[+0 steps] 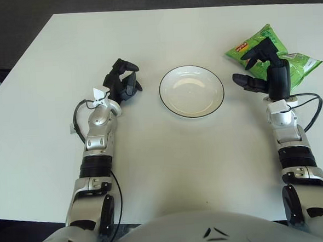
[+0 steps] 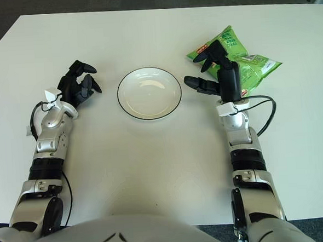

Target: Put the snack into the plate.

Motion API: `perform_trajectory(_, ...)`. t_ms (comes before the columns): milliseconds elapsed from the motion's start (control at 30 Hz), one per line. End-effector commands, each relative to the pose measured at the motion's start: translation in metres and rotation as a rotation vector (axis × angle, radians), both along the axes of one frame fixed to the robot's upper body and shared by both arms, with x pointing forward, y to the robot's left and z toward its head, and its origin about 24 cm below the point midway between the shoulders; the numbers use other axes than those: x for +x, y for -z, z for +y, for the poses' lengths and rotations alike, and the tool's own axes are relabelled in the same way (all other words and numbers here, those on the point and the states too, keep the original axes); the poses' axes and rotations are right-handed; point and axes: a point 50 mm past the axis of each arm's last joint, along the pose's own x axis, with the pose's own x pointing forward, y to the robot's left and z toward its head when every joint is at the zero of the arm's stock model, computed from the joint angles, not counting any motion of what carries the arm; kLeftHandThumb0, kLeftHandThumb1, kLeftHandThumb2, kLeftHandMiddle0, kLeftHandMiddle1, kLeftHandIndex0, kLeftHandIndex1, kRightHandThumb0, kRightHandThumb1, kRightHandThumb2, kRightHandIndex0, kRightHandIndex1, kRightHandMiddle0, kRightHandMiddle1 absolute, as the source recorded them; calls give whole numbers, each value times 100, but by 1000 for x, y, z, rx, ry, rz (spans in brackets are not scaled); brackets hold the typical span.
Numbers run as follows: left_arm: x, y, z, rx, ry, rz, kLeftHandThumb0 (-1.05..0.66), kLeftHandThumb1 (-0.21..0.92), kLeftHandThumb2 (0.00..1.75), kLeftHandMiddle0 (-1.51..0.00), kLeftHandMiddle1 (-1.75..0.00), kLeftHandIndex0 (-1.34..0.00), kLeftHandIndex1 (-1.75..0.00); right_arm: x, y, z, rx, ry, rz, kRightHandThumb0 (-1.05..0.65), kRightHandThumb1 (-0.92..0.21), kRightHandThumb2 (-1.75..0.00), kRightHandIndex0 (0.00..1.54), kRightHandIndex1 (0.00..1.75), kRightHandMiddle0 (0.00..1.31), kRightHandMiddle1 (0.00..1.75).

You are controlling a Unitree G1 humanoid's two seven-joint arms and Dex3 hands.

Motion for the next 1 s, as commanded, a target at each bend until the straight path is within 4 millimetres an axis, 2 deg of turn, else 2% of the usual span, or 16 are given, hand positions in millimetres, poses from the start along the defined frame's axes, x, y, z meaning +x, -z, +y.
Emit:
perform_trajectory(0, -9, 32, 4, 2, -28, 119, -37, 75, 74, -78, -171, -32, -173, -9, 23, -4, -32, 52, 33, -35, -92, -30, 67, 159, 43, 150)
perform_trajectory(67, -8, 32, 4, 6, -28, 118, -37, 75, 74, -78, -171, -32, -173, -9, 20, -5, -73, 75, -2, -35, -92, -30, 66, 157, 43, 150)
perform_trajectory(133, -8, 32, 4, 11, -28, 117, -37, 75, 74, -78, -171, -32, -173, -9, 17, -5, -116, 106, -32, -15, -92, -26, 58, 151, 45, 133)
perform_trajectory(200, -8, 33, 5, 16, -28, 116, -37, 75, 74, -78, -171, -32, -173, -9, 16, -6, -158, 145, -55, -8, -92, -24, 57, 146, 44, 130)
perform_trajectory(367, -7, 34, 5, 21, -28, 113, -37, 75, 74, -78, -172, -32, -173, -7, 14, -9, -241, 245, -78, -2, -92, -25, 55, 134, 37, 140)
perform_trajectory(467, -7, 34, 5, 24, -28, 113, -37, 75, 74, -78, -172, -32, -173, -4, 13, -13, -327, 347, -58, -1, -92, -29, 46, 135, 36, 149)
perform_trajectory(500, -7, 34, 5, 25, -28, 113, -37, 75, 74, -78, -173, -32, -174, -4, 13, -15, -354, 375, -49, -13, -92, -32, 44, 107, 36, 152)
perform_trajectory(533, -7, 34, 5, 26, -28, 113, -37, 74, 74, -78, -173, -32, -174, -3, 12, -17, -397, 411, -31, -18, -92, -32, 46, 92, 36, 153)
perform_trajectory(567, -7, 34, 5, 26, -28, 113, -37, 74, 74, -78, -173, -32, -174, -3, 12, -19, -425, 436, -19, -28, -92, -33, 48, 67, 35, 139)
perform_trajectory(633, -7, 34, 5, 27, -28, 113, -37, 74, 75, -78, -174, -32, -174, -3, 12, -22, -460, 482, 20, -46, -92, -35, 50, 30, 40, 87)
perform_trajectory(700, -7, 34, 4, 29, -28, 113, -37, 74, 75, -78, -174, -32, -174, -3, 12, -25, -474, 511, 50, -55, -92, -38, 50, 16, 42, 67)
perform_trajectory(767, -7, 34, 4, 30, -28, 113, -37, 74, 75, -78, -174, -32, -174, -3, 11, -29, -477, 524, 61, -61, -92, -40, 50, 7, 43, 53)
perform_trajectory(967, -8, 34, 3, 40, -32, 110, -37, 74, 75, -78, -175, -32, -174, -3, 7, -37, -466, 558, 60, -65, -92, -42, 50, 2, 44, 43)
